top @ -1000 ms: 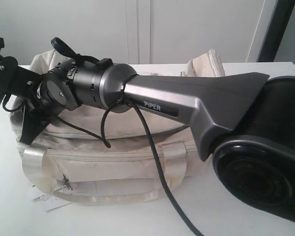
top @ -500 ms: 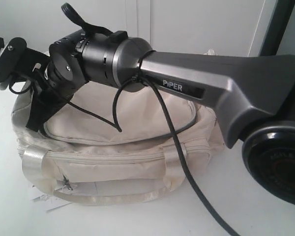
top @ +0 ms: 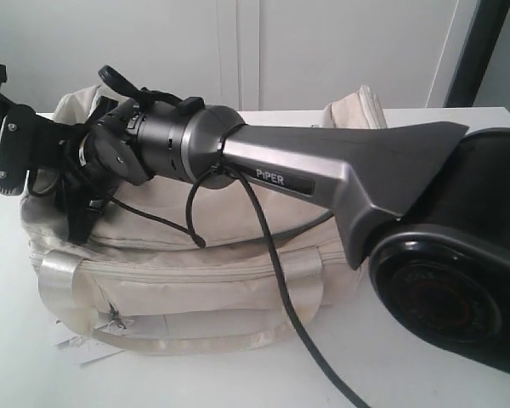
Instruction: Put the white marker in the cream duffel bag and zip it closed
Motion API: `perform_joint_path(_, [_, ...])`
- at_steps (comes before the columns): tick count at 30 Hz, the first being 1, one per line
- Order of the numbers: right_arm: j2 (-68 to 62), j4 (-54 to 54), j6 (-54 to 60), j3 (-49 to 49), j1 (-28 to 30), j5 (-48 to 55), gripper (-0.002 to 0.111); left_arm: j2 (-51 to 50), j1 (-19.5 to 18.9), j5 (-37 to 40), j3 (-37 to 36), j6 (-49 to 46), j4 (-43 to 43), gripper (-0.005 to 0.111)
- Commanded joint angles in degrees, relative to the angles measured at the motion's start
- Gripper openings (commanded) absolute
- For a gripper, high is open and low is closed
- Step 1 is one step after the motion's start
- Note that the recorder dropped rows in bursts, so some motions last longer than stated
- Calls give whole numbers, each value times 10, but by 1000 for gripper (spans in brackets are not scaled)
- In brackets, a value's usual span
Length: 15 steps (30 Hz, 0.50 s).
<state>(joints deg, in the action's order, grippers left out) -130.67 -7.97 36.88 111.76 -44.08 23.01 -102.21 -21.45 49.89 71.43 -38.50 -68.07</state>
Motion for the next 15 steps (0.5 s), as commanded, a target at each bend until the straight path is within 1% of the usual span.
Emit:
perform_joint_path(1, [-7, -15, -2, 1, 21, -6, 44, 1, -2, 27, -2, -4, -21, 0])
perform_joint_path(2, [-7, -15, -10, 1, 25, -9, 39, 1, -2, 27, -2, -4, -21, 0])
perform_joint_path(3, [-7, -15, -21, 2, 30, -9, 27, 1, -2, 27, -2, -4, -21, 0])
perform_joint_path(4, [-7, -15, -27, 2, 31, -9, 19, 1, -2, 26, -2, -5, -21, 0])
perform_joint_path(5, [-7, -6, -30, 2, 31, -8, 6, 1, -2, 26, -2, -5, -21, 0])
perform_joint_path(6, [-7, 1, -31, 2, 31, -7, 0, 1, -2, 26, -2, -5, -21, 0])
perform_joint_path(9, [-1, 33, -42, 2, 30, -4, 0, 1, -2, 26, -2, -8, -21, 0])
perform_joint_path(15, [31, 34, -93, 2, 30, 37, 0, 1, -2, 23, -2, -8, -21, 0])
